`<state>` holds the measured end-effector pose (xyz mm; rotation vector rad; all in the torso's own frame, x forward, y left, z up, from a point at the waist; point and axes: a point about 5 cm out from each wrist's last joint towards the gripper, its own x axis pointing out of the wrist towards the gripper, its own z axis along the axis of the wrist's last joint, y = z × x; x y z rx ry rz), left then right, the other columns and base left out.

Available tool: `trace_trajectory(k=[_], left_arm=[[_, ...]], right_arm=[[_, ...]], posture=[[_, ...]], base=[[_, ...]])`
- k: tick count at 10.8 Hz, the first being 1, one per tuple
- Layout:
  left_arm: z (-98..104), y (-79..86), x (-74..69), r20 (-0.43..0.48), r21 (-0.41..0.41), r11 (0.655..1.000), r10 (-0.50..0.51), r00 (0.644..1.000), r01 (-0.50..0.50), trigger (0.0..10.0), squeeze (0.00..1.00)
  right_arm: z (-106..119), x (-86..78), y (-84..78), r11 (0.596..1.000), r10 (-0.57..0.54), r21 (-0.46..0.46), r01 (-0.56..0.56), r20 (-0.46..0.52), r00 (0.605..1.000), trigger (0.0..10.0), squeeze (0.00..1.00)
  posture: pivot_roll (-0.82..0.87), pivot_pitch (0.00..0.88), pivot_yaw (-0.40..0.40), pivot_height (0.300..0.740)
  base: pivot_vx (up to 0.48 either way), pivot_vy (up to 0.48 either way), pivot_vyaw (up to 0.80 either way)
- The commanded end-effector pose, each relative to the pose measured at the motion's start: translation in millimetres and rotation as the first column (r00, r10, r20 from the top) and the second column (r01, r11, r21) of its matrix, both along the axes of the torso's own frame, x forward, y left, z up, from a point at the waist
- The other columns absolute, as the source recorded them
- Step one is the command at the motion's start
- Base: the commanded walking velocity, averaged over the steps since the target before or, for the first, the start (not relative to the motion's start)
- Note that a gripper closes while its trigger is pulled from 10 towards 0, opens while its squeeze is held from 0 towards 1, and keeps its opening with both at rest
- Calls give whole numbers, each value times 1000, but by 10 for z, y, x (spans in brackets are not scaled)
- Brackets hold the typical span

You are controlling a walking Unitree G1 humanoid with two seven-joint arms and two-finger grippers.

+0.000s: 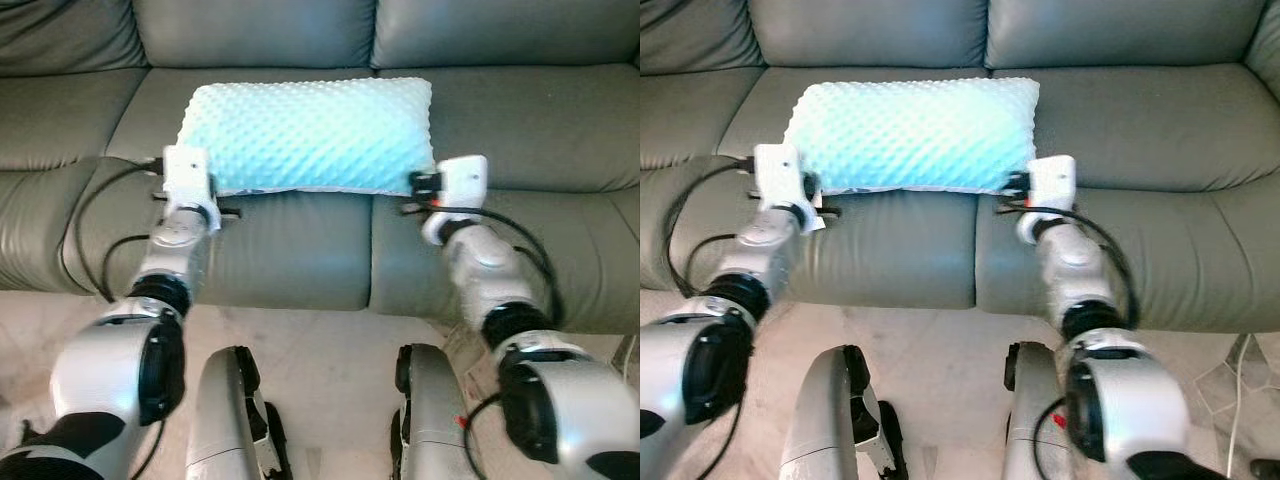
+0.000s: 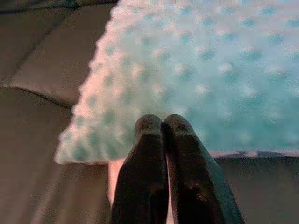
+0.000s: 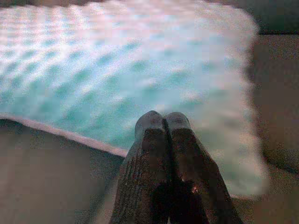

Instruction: Move the pillow to the sofa

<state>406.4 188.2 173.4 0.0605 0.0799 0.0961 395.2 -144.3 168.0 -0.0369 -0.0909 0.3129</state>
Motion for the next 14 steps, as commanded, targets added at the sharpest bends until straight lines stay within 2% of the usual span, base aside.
trace_trajectory(k=[1,3,4,5,6,7,8,10,11,14], left_arm=[[36,97,-3,10,25,999,32,999,-32,0,0],[147,305,-9,44,34,995,91,995,-93,0,0],[148,331,-14,43,34,994,98,994,-100,0,0],[109,292,-20,43,-14,999,44,998,-43,10000,1000],[26,229,-42,46,-51,998,-23,999,26,10000,1000],[-25,222,-60,41,-70,997,-36,998,39,10000,1000],[-69,229,-84,56,-128,990,-49,997,56,10000,1000],[-62,212,-94,90,-143,984,-93,992,105,10000,1000],[-29,175,-111,152,-134,973,-167,974,187,10000,1000],[-136,251,-217,170,-107,961,-236,957,256,10000,1000]], right_arm=[[65,7,68,1000,28,3,-28,32,999,0,0],[137,-16,381,989,142,26,-144,74,987,0,0],[151,-18,421,989,145,23,-147,82,986,3255,0],[175,-9,398,998,68,-7,-68,107,992,10000,1000],[189,-26,382,1000,18,14,-20,134,991,10000,1000],[184,-49,386,999,16,25,-20,145,989,10000,1000],[184,-90,374,1000,8,27,-13,170,985,10000,1000],[213,-148,302,999,-30,20,27,213,977,10000,1000],[249,-265,197,997,-80,23,77,255,964,10000,1000],[237,-577,20,987,-158,16,159,273,949,10000,1000]], posture=[[-223,319,86,563],[-215,317,86,563],[-212,314,86,563],[-207,302,85,563],[-204,295,82,563],[-203,289,81,563],[-204,273,84,563],[-197,257,90,563],[-192,239,92,563],[-184,219,90,563]], base=[[0,0,0],[0,0,0],[0,0,0],[0,0,0],[0,0,0],[0,0,0],[0,0,0],[0,0,0],[0,0,0],[0,0,0]])
